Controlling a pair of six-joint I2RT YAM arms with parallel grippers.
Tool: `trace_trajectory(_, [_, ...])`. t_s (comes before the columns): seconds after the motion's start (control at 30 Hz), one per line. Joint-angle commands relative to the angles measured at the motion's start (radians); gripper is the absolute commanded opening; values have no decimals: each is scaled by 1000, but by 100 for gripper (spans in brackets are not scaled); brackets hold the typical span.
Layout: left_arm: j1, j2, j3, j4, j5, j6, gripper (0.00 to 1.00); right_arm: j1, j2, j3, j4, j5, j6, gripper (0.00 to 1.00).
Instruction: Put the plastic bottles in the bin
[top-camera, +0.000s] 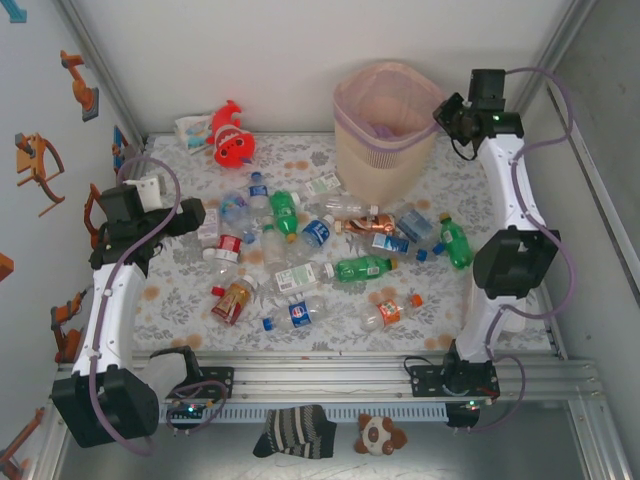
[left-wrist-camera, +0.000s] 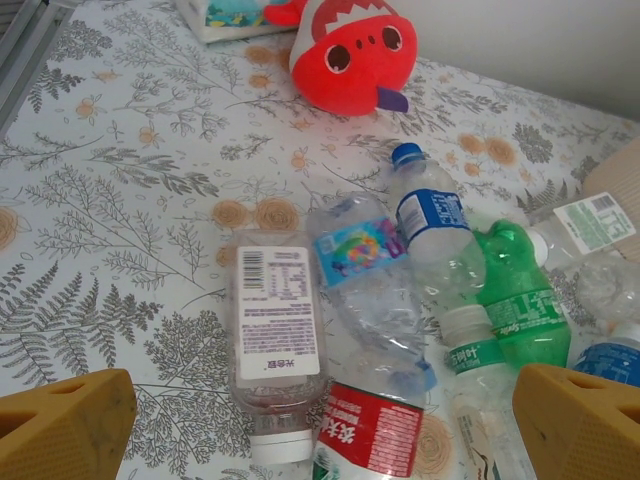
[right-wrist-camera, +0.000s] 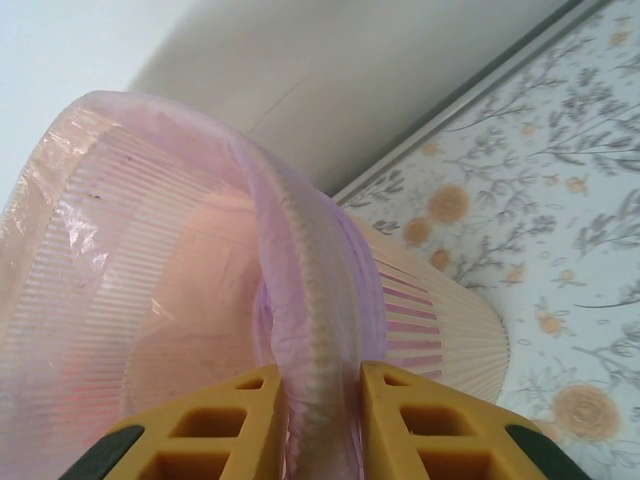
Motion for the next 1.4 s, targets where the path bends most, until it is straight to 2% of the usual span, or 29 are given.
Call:
trace_trajectory(0.0, [5,4,-6,4,14,-17,96,50,58,14,-106,-77,-11,24])
trace_trajectory(0.27, [5,13,-4,3,15,-17,96,71,72,36,-130,-102,-36,25])
trace_trajectory(0.67, [5,8,-3,-4,-2,-9,96,67,66,237,-306,9,-211,56])
trace_trajectory(0.83, [5,5,-3,-7,-10,-4,96,56,-6,216,-341,34,-287,59])
trace_trajectory(0.93, [5,8,-3,-8,-11,-5,96,56,-65,169,-362,20,-355,59])
trace_trajectory(1.13, [5,9,-1,-9,-12,-4,96,57,-216,-30,-387,-12,-471,59])
trace_trajectory(1.37, [6,7,0,-15,-16,0,96,77,-424,-366,-380,19,-380,59])
